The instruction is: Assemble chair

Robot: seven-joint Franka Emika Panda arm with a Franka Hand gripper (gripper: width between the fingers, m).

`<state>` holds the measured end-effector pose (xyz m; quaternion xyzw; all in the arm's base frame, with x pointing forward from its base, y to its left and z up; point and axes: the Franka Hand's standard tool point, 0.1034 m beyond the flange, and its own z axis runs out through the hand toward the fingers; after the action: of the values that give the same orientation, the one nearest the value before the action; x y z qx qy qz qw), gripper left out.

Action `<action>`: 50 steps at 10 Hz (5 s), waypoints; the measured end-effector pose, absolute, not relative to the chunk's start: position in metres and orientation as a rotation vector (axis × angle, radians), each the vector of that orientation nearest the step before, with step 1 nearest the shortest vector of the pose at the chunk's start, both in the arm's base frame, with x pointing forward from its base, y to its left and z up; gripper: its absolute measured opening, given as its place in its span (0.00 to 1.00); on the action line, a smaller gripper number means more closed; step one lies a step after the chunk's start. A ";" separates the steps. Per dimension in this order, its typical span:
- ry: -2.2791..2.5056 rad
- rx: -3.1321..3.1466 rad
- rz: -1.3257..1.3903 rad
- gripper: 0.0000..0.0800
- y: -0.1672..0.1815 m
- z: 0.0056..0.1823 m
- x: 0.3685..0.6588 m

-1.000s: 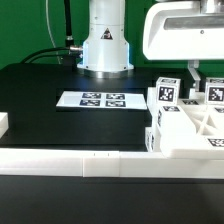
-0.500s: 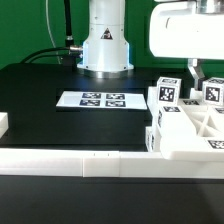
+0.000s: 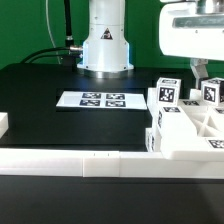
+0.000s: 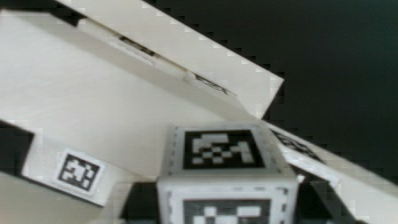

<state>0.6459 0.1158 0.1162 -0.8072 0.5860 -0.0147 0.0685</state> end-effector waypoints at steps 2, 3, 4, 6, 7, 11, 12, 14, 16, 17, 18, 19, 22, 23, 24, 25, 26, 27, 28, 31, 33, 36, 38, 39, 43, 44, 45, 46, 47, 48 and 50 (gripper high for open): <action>2.026 -2.168 -0.012 0.36 0.119 0.116 0.642; 2.126 -2.045 -0.002 0.36 0.120 0.115 0.642; 2.235 -1.909 0.019 0.36 0.121 0.115 0.642; 2.334 -1.778 0.042 0.36 0.121 0.115 0.642; 2.362 -1.740 0.046 0.36 0.121 0.115 0.642; 2.294 -1.842 0.047 0.78 0.123 0.114 0.640; 2.219 -1.930 0.035 0.80 0.123 0.114 0.640; 2.032 -2.126 0.007 0.81 0.122 0.113 0.640; 1.860 -2.279 -0.016 0.81 0.122 0.113 0.640; 1.717 -2.403 -0.004 0.81 0.122 0.113 0.637; 1.621 -2.489 0.014 0.81 0.124 0.115 0.636; 1.385 -2.670 -0.002 0.81 0.124 0.115 0.637; 0.959 -2.911 0.006 0.81 0.124 0.118 0.639; 0.851 -2.944 0.002 0.81 0.125 0.118 0.639; 0.755 -2.970 -0.003 0.81 0.124 0.118 0.639; 0.660 -2.995 -0.007 0.81 0.124 0.118 0.639; 0.489 -3.029 -0.014 0.81 0.123 0.118 0.639; 0.416 -3.040 -0.019 0.81 0.121 0.118 0.640; 0.330 -3.052 -0.028 0.78 0.118 0.117 0.640; 0.354 -3.048 -0.027 0.55 0.118 0.117 0.640; 0.371 -3.046 -0.026 0.36 0.118 0.117 0.640; 0.737 -2.951 -0.038 0.36 0.119 0.117 0.642; 1.003 -2.858 -0.063 0.36 0.121 0.117 0.644; 1.098 -2.808 -0.067 0.36 0.121 0.117 0.645; 1.457 -2.630 -0.038 0.36 0.122 0.118 0.646; 1.499 -2.604 -0.036 0.36 0.122 0.118 0.646; 1.659 -2.469 -0.029 0.36 0.122 0.117 0.646; 1.766 -2.382 -0.014 0.36 0.120 0.117 0.645; 1.901 -2.253 0.003 0.36 0.120 0.117 0.646; 2.006 -2.140 0.019 0.36 0.120 0.116 0.647; 2.162 -1.958 0.054 0.36 0.120 0.117 0.648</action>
Offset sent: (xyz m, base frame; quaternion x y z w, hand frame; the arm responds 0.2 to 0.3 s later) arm -0.0072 0.0029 -0.0064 0.0111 -0.0187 0.2760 0.9609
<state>0.6479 0.1204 0.1166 -0.6669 0.7364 0.0185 0.1120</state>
